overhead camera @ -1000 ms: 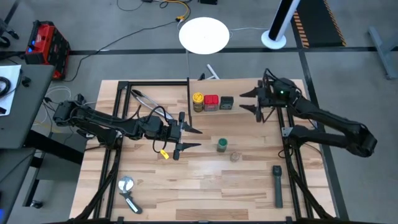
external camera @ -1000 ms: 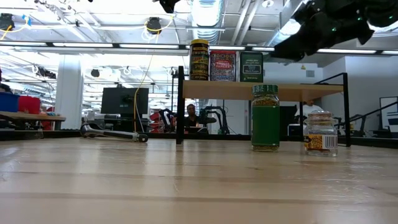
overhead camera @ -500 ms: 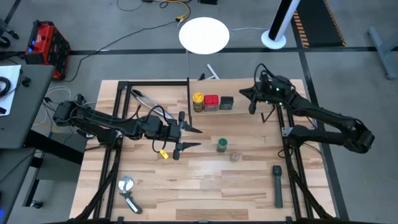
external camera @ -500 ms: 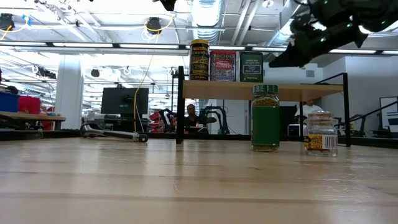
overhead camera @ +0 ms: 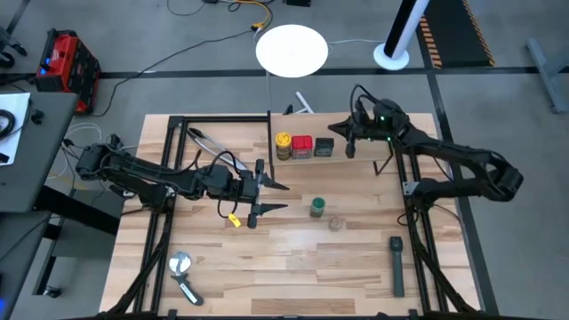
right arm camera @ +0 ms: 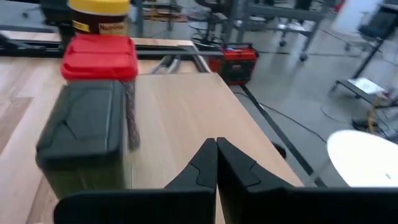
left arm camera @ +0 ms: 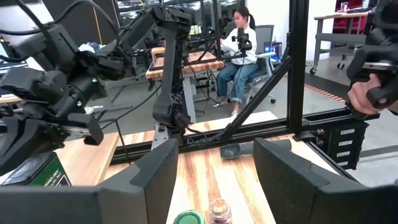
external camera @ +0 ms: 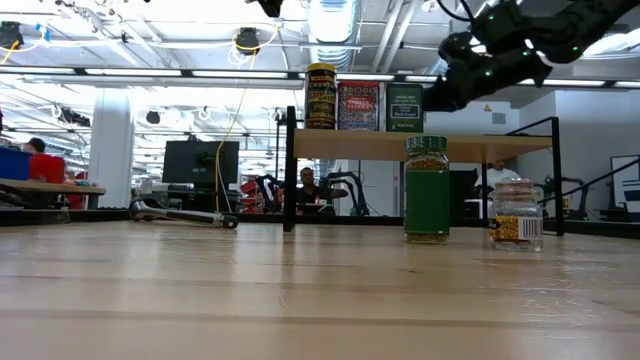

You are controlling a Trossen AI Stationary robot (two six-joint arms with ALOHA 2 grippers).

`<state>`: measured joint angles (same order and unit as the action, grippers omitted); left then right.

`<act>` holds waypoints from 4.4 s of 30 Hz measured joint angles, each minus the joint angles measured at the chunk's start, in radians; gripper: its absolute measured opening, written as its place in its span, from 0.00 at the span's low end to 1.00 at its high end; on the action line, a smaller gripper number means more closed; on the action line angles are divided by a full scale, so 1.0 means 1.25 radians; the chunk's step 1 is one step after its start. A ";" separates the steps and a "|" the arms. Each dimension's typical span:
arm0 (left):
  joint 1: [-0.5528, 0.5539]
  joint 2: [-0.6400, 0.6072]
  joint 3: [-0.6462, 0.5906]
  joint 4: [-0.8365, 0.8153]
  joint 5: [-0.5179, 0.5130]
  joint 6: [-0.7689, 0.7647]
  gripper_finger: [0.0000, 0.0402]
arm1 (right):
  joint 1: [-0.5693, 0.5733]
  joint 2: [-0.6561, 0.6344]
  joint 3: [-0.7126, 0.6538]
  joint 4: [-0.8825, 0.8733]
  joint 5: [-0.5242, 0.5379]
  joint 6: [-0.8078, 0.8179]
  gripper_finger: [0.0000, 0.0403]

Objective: Shelf spices
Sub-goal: Put the black seasoning can on the shelf

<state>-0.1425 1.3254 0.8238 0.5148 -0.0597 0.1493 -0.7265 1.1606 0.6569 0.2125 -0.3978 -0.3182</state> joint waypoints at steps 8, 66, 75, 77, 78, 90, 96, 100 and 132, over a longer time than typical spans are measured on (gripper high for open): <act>0.000 0.000 0.000 -0.001 0.000 -0.001 0.50 | -0.002 0.093 0.134 -0.162 -0.083 -0.044 0.01; 0.000 0.000 0.000 -0.007 0.000 -0.004 0.50 | 0.027 0.145 0.195 -0.230 -0.210 -0.105 0.01; 0.000 0.000 0.000 -0.007 0.000 -0.005 0.50 | 0.026 0.145 0.195 -0.224 -0.210 -0.125 0.01; 0.000 0.000 0.000 -0.007 0.000 -0.005 0.50 | 0.026 0.145 0.195 -0.224 -0.222 -0.130 0.01; 0.000 0.000 0.000 -0.007 0.001 -0.005 0.50 | 0.026 0.145 0.195 -0.223 -0.232 -0.130 0.01; 0.000 0.000 0.000 -0.007 0.000 -0.005 0.50 | 0.026 0.145 0.195 -0.186 -0.249 -0.129 0.01; 0.000 0.000 0.000 -0.007 0.001 -0.005 0.50 | 0.026 0.145 0.195 -0.185 -0.249 -0.129 0.01; 0.000 0.000 0.000 -0.007 0.000 -0.005 0.50 | 0.025 0.131 0.194 -0.176 -0.202 -0.108 0.01; 0.000 0.000 0.000 0.011 0.000 -0.033 0.50 | 0.332 -0.046 0.195 -0.521 0.282 0.024 0.01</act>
<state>-0.1427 1.3256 0.8234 0.5292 -0.0593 0.1085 -0.3114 1.1028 0.9001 -0.4389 -0.0450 -0.2878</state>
